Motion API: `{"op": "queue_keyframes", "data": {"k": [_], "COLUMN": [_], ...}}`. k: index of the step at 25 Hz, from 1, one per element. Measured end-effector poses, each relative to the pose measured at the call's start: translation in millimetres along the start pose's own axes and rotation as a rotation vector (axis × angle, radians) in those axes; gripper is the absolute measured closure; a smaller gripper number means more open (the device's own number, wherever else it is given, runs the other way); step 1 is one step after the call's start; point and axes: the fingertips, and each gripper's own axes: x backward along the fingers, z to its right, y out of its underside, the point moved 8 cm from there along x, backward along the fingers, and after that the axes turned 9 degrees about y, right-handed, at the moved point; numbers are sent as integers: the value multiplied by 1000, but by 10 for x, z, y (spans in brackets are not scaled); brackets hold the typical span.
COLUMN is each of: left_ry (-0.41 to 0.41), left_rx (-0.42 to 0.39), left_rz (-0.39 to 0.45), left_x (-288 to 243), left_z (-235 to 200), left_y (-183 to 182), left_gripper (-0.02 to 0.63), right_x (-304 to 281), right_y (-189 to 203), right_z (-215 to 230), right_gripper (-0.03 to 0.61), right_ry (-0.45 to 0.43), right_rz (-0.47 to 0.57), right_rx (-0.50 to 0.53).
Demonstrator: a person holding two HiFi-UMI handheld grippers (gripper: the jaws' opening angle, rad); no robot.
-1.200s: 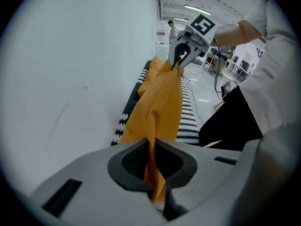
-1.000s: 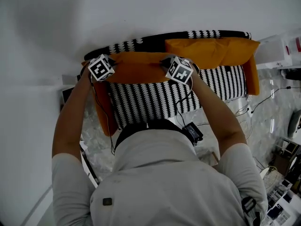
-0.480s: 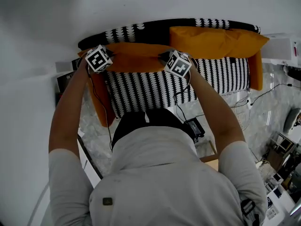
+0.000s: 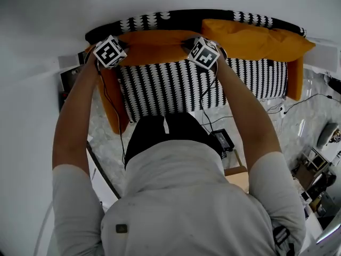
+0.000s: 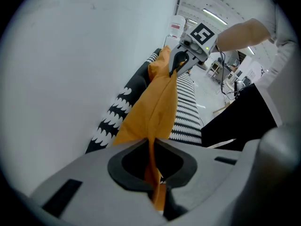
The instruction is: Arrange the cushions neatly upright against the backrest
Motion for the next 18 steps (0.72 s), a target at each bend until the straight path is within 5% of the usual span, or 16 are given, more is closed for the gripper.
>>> {"op": "queue_keyframes", "data": {"k": [18], "left_ry": [-3], "left_rx": [94], "left_rz": [15], "left_x": [-434], "left_z": [-360], "left_y": [197], "left_gripper": [581], "right_x": [-563], "right_y": [-1], "right_z": [233], "right_gripper": [533], "right_ry": [2], "right_rz": [-66], "right_rx": [79]}}
